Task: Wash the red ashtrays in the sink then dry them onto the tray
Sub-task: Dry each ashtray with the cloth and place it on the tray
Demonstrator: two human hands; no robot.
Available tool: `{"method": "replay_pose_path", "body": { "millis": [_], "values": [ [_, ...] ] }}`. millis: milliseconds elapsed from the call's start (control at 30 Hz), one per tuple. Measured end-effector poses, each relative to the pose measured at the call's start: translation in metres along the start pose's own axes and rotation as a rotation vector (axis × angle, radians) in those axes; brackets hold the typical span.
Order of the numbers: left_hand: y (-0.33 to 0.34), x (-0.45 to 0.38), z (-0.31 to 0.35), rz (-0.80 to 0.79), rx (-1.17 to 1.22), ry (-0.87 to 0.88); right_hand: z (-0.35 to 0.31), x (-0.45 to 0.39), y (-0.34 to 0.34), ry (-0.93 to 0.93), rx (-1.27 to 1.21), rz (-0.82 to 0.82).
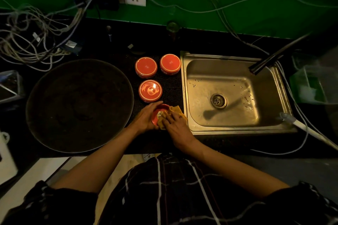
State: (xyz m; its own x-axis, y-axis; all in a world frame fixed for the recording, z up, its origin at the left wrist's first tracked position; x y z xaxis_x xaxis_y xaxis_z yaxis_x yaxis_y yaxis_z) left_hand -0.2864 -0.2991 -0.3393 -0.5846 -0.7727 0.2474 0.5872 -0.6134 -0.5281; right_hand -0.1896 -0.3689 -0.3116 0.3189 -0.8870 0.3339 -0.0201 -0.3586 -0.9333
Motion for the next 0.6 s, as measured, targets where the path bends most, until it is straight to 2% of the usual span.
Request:
{"method": "replay_pose_path", "body": {
  "millis": [100, 267, 333, 400, 500, 567, 600],
  "values": [
    [0.000, 0.001, 0.001, 0.010, 0.024, 0.005, 0.000, -0.003, -0.010, -0.008, -0.121, -0.007],
    [-0.001, 0.002, 0.001, 0.017, 0.036, 0.015, 0.029, -0.005, -0.032, 0.164, -0.490, -0.151],
    [-0.001, 0.001, 0.001, 0.004, 0.038, -0.003, 0.048, 0.000, -0.051, 0.206, -0.709, -0.033],
    [0.000, 0.001, 0.000, -0.008, 0.018, -0.021, 0.066, 0.006, -0.071, 0.192, -0.892, 0.180],
    [0.004, 0.002, 0.003, -0.030, -0.069, -0.033, 0.085, 0.007, -0.095, 0.198, -0.823, 0.460],
    [0.010, 0.000, 0.009, -0.037, -0.138, -0.051, 0.090, 0.002, -0.096, 0.201, -0.746, 0.533],
    [0.014, 0.000, 0.011, -0.037, -0.183, -0.071, 0.090, -0.003, -0.089, 0.201, -0.755, 0.517]
  ]
}}
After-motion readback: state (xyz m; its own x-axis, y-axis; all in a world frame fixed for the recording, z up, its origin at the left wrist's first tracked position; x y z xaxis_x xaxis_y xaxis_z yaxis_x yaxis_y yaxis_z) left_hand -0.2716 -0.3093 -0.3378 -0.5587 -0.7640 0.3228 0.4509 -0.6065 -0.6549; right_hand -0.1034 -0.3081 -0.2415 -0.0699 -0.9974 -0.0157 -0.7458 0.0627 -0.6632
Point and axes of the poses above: each hand's wrist, its own x-axis away from the middle knuckle, its own y-axis out of the palm, z = x × y, the point moved 9 cm from there along -x, towards the middle knuckle, and after that the axes turned 1 degree about x, right-handed, at the moved point
